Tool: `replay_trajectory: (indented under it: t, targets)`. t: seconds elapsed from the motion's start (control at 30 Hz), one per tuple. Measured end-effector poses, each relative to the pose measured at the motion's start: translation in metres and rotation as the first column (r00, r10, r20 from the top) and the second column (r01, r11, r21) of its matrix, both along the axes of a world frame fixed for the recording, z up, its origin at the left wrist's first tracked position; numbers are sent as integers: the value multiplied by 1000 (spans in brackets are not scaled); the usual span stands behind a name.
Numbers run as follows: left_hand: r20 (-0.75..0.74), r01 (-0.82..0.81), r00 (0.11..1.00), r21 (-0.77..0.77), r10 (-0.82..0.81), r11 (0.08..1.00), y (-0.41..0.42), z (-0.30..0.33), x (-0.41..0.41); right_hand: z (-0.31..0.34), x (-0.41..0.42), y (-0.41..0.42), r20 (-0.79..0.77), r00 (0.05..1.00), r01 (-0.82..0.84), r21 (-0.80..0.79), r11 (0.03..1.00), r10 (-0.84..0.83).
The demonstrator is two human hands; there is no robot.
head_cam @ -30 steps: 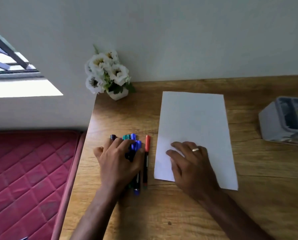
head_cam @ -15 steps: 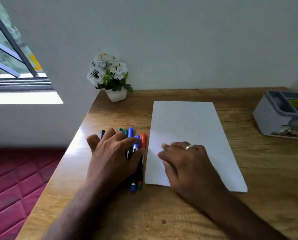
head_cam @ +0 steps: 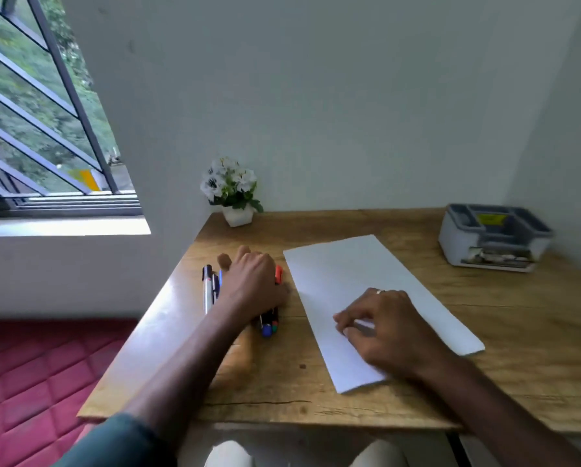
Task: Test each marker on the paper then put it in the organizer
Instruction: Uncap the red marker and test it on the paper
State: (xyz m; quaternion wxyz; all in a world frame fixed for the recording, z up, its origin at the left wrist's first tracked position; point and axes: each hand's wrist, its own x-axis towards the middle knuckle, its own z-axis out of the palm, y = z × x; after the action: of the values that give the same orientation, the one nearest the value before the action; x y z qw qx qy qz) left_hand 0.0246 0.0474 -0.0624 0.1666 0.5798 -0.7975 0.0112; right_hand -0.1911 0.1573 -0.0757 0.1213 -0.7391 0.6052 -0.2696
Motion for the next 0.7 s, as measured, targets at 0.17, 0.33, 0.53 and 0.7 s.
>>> replay_trajectory:
  t: [0.17,0.33,0.53,0.7]
  targets:
    - [-63,-54,996,145,63,988,-9,13,-15,8,-10,1,-34,999,-7,41,999,9]
    - [-733,323,680,317,14,892,-30,45,-5,27,5,-45,201,979,34,-53,998,-23]
    - [-986,690,56,154,160,708,-61,33,-16,49,38,-92,688,725,-177,236,955,-36]
    - [-989,584,-122,-4,84,812,-63,21,-24,27,31,-112,829,559,-62,61,996,-16]
